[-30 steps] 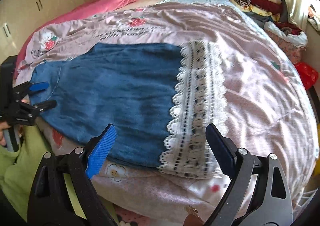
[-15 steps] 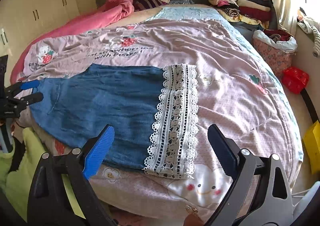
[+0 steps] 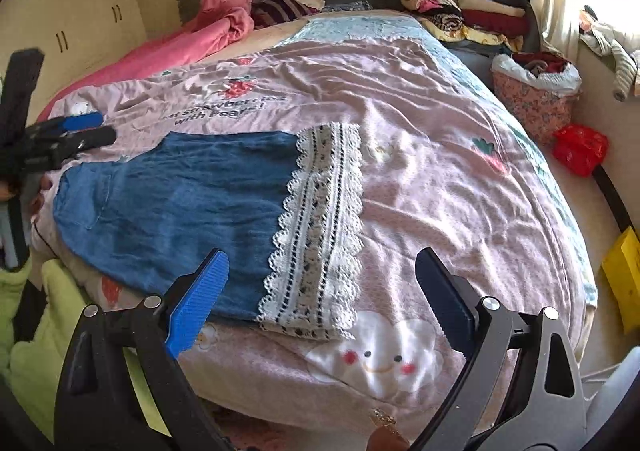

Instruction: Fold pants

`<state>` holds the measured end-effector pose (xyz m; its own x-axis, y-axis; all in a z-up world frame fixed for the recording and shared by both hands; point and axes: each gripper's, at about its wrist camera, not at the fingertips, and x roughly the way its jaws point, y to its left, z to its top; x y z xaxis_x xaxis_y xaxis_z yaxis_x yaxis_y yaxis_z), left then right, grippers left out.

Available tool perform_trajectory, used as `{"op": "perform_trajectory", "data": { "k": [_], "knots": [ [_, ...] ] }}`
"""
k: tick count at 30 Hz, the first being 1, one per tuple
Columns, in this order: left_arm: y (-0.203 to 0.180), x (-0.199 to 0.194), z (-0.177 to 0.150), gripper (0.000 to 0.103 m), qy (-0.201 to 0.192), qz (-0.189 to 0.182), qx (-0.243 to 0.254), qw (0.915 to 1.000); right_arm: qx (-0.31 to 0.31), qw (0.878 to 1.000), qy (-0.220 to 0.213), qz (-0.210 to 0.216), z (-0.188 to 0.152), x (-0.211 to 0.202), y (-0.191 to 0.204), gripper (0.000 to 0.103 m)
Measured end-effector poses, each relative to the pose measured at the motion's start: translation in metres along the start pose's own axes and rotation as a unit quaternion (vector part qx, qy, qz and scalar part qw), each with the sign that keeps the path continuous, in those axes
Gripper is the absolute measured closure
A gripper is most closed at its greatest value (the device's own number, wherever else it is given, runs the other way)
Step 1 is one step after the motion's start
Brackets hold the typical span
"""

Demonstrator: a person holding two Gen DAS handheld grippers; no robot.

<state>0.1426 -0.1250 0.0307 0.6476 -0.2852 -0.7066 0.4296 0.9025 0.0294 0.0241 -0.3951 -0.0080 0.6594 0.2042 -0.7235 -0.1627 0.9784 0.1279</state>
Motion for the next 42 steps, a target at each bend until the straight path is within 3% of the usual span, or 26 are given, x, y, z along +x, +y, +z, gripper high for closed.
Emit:
{"op": "perform_trajectory", "data": {
  "k": [8,19,24,28,33,35,37,40,42],
  "knots": [
    [-0.021,0.046,0.024,0.005,0.027,-0.012,0.033,0.9990,0.041,0.998,0.034,0.031,-0.018,0.027,-0.003,0.015],
    [-0.039,0.122,0.027,0.005,0.068,-0.058,0.057,0.9944,0.093,0.991,0.056,0.078,-0.033,0.052,-0.004,0.015],
    [-0.037,0.150,0.030,0.005,0.084,-0.086,0.043,0.9918,0.108,0.989,0.048,0.094,-0.030,0.055,-0.009,0.043],
    [-0.033,0.167,0.029,0.006,0.094,-0.120,0.026,0.9879,0.127,0.984,0.037,0.119,-0.027,0.059,-0.016,0.047],
    [-0.037,0.179,0.023,0.007,0.088,-0.126,0.040,0.9873,0.128,0.982,0.029,0.134,-0.022,0.068,-0.013,0.054],
    [-0.041,0.180,0.022,0.016,0.086,-0.128,0.051,0.9867,0.125,0.982,0.027,0.140,-0.017,0.071,-0.011,0.060],
    [-0.047,0.178,0.022,0.039,0.085,-0.136,0.060,0.9853,0.121,0.982,0.027,0.142,-0.013,0.073,-0.009,0.066],
    [-0.055,0.171,0.022,0.066,0.087,-0.140,0.072,0.9837,0.113,0.983,0.026,0.144,-0.009,0.076,-0.005,0.081],
    [-0.054,0.169,0.024,0.077,0.085,-0.140,0.070,0.9841,0.106,0.983,0.026,0.150,-0.005,0.077,0.000,0.086]
  ]
}}
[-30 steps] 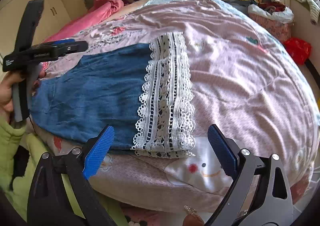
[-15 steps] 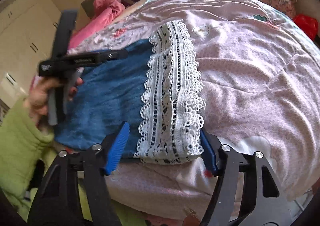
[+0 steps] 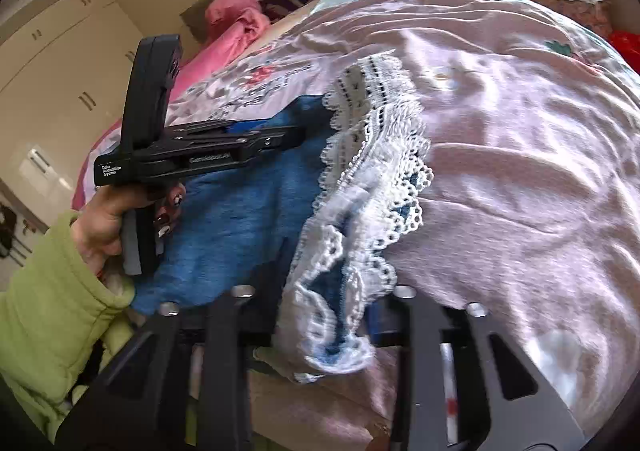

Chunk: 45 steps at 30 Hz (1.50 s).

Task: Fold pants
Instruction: 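Grasp the lace leg with the right tool and fold it over the pants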

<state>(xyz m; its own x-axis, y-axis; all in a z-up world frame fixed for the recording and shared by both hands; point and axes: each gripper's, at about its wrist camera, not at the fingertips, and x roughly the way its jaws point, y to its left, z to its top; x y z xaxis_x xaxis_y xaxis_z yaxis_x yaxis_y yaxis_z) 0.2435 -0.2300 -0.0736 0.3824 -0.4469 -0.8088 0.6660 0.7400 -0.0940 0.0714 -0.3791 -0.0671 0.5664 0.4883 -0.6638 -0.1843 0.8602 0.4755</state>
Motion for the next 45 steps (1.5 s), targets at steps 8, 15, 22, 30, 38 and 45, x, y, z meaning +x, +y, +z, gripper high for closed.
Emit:
{"op": "perform_trajectory", "data": {
  "k": [8,15,22,30,38,45],
  "knots": [
    [0.015,-0.011,-0.006,0.087,-0.027,-0.030,-0.037,0.9985,-0.054,0.998,-0.014,0.011,0.015,-0.003,0.035,0.088],
    [0.041,-0.037,-0.016,0.079,-0.061,-0.058,-0.103,0.9911,-0.125,0.992,-0.027,0.015,0.035,-0.002,0.084,0.088],
    [0.093,-0.119,-0.066,0.059,-0.102,-0.017,-0.178,0.9786,-0.226,0.974,0.008,0.026,0.036,0.034,0.154,0.088],
    [0.127,-0.176,-0.170,0.048,-0.100,-0.005,-0.278,0.9552,-0.335,0.938,0.089,0.018,-0.007,0.092,0.215,0.087],
    [0.126,-0.183,-0.197,0.036,-0.113,-0.035,-0.293,0.9487,-0.368,0.924,0.107,0.015,-0.035,0.099,0.236,0.061],
    [0.118,-0.180,-0.201,0.034,-0.109,-0.060,-0.291,0.9486,-0.370,0.923,0.092,0.057,-0.036,0.060,0.237,0.046]
  ]
}}
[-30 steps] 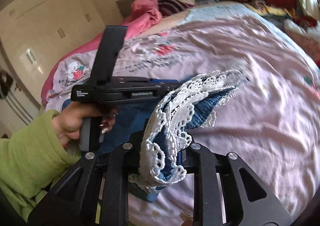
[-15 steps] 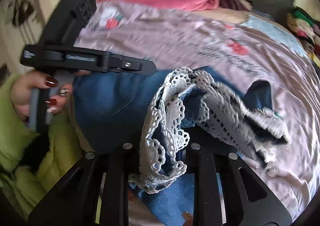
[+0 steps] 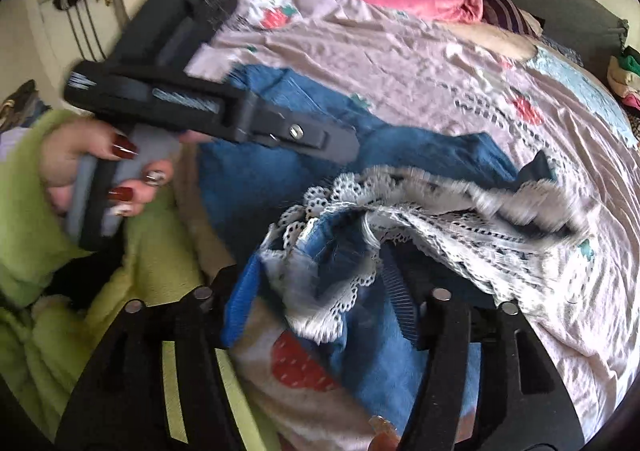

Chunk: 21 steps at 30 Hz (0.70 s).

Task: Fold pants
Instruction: 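Grasp the lace leg with the right tool and fold it over the pants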

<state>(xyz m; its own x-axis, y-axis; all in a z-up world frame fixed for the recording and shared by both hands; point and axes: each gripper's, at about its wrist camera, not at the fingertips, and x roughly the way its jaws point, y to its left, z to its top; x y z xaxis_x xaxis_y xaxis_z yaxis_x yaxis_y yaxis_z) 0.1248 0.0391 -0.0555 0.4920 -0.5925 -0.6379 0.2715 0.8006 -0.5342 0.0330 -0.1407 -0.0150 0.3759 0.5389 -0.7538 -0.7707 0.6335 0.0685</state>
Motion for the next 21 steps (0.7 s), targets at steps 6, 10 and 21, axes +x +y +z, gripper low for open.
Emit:
{"op": "perform_trajectory", "data": {
  "k": [6,10,21],
  "knots": [
    [-0.008,-0.005,-0.013,0.034,0.003,-0.021,0.001,0.9998,0.060,0.997,-0.039,-0.007,-0.015,-0.050,-0.028,0.041],
    [-0.019,-0.008,-0.020,0.024,0.004,-0.025,0.014,0.9996,0.174,0.983,-0.053,-0.034,-0.024,-0.060,-0.079,0.039],
    [-0.045,0.013,-0.037,0.026,0.033,0.018,0.084,0.9957,0.335,0.941,-0.029,0.018,-0.031,-0.025,-0.152,0.029]
  ]
}}
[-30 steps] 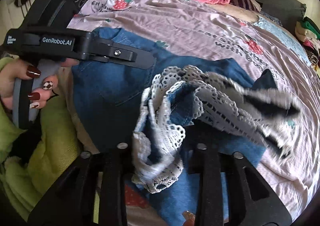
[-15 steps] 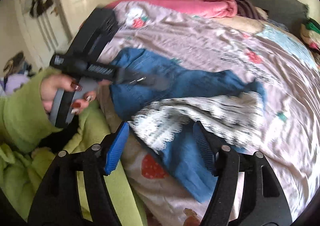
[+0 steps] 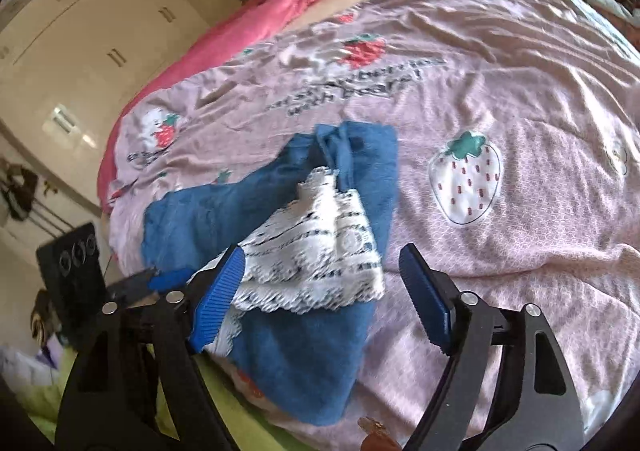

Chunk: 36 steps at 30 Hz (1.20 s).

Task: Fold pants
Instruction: 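Grasp the lace leg with the right tool and fold it over the pants, then lay the lace leg flat with the right tool and release it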

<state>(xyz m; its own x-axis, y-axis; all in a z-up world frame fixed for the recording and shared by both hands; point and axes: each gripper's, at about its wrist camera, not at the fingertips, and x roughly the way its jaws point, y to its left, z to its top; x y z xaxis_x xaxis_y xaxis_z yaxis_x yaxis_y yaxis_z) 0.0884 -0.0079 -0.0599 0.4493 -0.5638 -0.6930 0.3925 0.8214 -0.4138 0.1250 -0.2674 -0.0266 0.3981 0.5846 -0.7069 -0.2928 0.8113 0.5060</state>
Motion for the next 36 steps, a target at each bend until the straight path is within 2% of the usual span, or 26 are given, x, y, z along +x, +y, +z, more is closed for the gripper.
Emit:
{"op": "perform_trajectory", "data": {
  "k": [2,4,5,6,8,13,19,23,24,26,29,30,33,36],
  "knots": [
    [-0.002,0.006,-0.001,0.029,0.011,0.005,0.011,0.9999,0.003,1.000,0.014,0.000,0.004,0.009,-0.003,0.029],
    [-0.004,0.013,-0.005,0.048,0.024,0.007,0.017,0.9995,-0.001,1.000,0.028,0.010,0.005,0.015,-0.004,0.039],
    [-0.004,0.018,-0.008,0.053,0.032,0.006,0.018,0.9993,-0.011,0.999,0.040,0.019,0.006,0.019,0.000,0.059],
    [-0.004,0.021,-0.010,0.061,0.038,0.007,0.020,0.9990,-0.020,0.999,0.043,0.018,0.007,0.021,0.004,0.073],
    [-0.004,0.024,-0.012,0.063,0.044,0.014,0.024,0.9987,-0.030,0.998,0.036,0.039,0.011,0.019,0.013,0.087],
    [0.001,0.019,-0.014,0.063,0.039,0.007,0.006,0.9992,-0.070,0.996,0.014,0.055,0.037,0.024,0.047,0.087],
    [0.007,0.018,-0.017,0.061,0.039,-0.001,-0.013,0.9992,-0.114,0.992,0.019,0.040,0.077,0.072,0.083,0.084],
    [0.012,0.018,-0.018,0.060,0.038,-0.011,-0.023,0.9989,-0.133,0.990,-0.003,0.044,0.090,0.072,0.097,0.061],
    [0.013,0.019,-0.018,0.059,0.038,-0.015,-0.025,0.9989,-0.142,0.989,-0.010,0.040,0.090,0.067,0.100,0.058],
    [0.015,0.019,-0.019,0.058,0.037,-0.021,-0.031,0.9986,-0.160,0.987,-0.021,0.023,0.087,0.056,0.102,0.056],
    [0.018,0.019,-0.019,0.057,0.035,-0.027,-0.039,0.9983,-0.200,0.980,-0.011,-0.001,0.073,0.050,0.104,0.052],
    [0.018,0.019,-0.019,0.060,0.035,-0.025,-0.038,0.9984,-0.218,0.976,-0.005,-0.016,0.067,0.052,0.107,0.052],
    [0.014,0.017,-0.021,0.077,0.035,0.003,-0.023,0.9991,-0.279,0.958,0.031,-0.061,0.048,0.070,0.116,0.052],
    [0.012,0.014,-0.021,0.079,0.038,0.004,-0.022,0.9990,-0.301,0.946,0.062,-0.103,0.038,0.098,0.117,0.052]
  ]
}}
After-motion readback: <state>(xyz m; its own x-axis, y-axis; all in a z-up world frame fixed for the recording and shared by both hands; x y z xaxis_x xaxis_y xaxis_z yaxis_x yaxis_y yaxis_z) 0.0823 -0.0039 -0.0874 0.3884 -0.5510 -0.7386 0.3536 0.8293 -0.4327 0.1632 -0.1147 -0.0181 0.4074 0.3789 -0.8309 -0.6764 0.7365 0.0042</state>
